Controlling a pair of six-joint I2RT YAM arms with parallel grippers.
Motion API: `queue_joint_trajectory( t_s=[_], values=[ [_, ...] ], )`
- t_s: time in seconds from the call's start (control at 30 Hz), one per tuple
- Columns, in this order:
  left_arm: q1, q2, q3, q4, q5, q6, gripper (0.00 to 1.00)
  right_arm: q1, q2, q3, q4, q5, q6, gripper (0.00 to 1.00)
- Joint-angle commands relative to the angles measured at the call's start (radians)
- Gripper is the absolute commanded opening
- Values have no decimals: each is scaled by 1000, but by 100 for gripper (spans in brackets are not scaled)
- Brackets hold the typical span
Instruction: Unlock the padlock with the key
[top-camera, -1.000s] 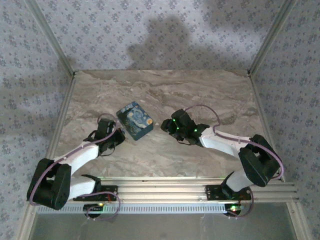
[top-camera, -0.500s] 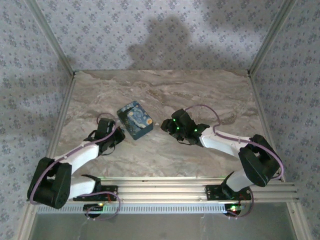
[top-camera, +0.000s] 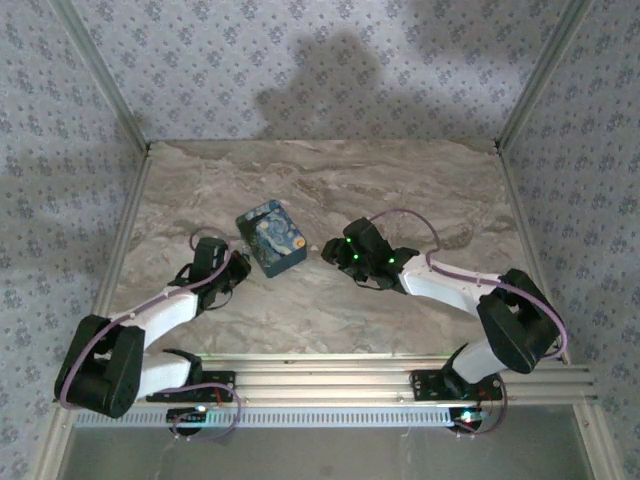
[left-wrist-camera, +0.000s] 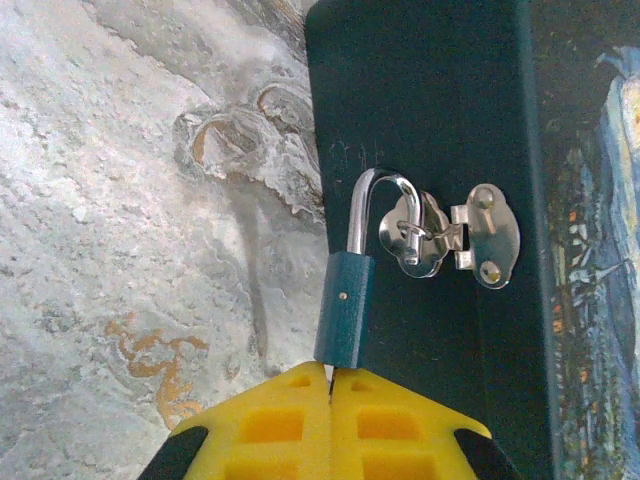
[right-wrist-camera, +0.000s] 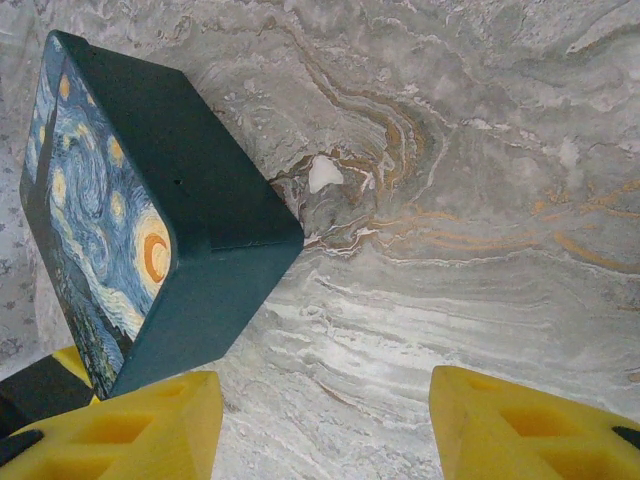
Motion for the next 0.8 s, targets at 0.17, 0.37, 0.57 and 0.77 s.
queue_joint_trajectory(
  t_s=[0.17, 0.37, 0.57, 0.77],
  values=[
    [4, -32, -16, 65, -103, -67, 0, 15, 22, 30, 15, -16, -10, 58],
    [13, 20, -11, 106, -115, -70, 0, 15, 52, 40, 19, -37, -12, 57],
    [27, 64, -2, 136, -68, -61, 0, 17, 87, 83, 3, -47, -21, 58],
    [121, 85, -18, 214, 88, -58, 0, 15, 83, 101, -19, -25, -28, 58]
  ],
)
